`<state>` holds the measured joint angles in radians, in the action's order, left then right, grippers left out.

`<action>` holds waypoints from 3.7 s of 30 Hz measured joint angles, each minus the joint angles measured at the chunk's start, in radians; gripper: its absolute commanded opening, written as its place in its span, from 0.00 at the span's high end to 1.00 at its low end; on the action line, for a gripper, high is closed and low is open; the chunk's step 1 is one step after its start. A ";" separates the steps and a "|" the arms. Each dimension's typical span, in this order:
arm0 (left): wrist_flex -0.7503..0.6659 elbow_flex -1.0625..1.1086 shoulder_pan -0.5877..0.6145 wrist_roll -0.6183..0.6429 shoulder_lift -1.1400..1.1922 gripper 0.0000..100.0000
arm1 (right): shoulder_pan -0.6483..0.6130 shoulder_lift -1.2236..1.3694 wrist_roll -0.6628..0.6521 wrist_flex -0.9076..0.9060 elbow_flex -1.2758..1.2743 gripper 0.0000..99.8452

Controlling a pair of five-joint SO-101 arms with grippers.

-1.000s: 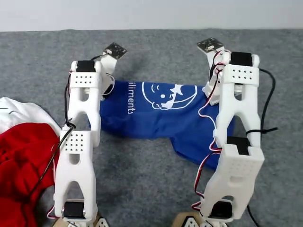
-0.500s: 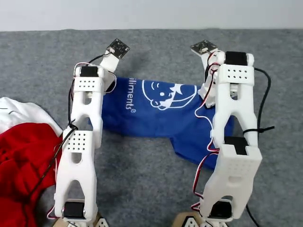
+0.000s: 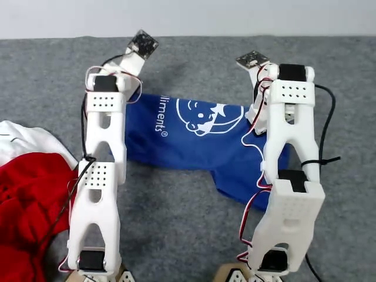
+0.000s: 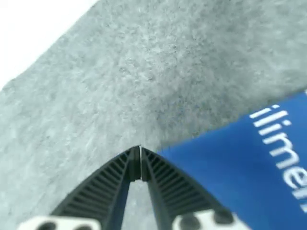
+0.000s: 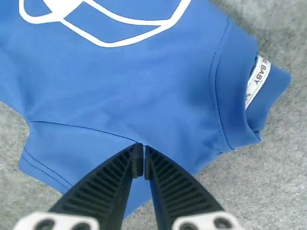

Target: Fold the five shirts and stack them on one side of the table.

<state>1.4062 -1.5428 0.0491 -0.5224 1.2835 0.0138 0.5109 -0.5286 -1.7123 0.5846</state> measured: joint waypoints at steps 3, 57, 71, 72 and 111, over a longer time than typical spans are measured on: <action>0.181 -0.075 0.000 0.000 -0.005 0.99 | 0.000 0.000 0.000 0.000 0.000 0.99; 0.193 1.043 0.017 -0.095 -0.480 0.97 | -0.014 0.074 0.049 -0.040 -0.100 0.99; 0.316 0.965 0.170 -0.109 -0.473 0.97 | -0.012 0.117 0.052 -0.040 -0.100 0.99; 0.316 0.971 0.170 -0.109 -0.479 0.97 | -0.012 0.117 0.052 -0.040 -0.100 0.99; 0.101 1.135 -0.635 0.031 -0.824 0.96 | 0.732 -1.370 0.152 -0.043 -0.663 0.99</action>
<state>1.5075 -0.4074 -0.5861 -0.4918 0.4595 0.7457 -0.8592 -0.3767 -1.7553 -0.0783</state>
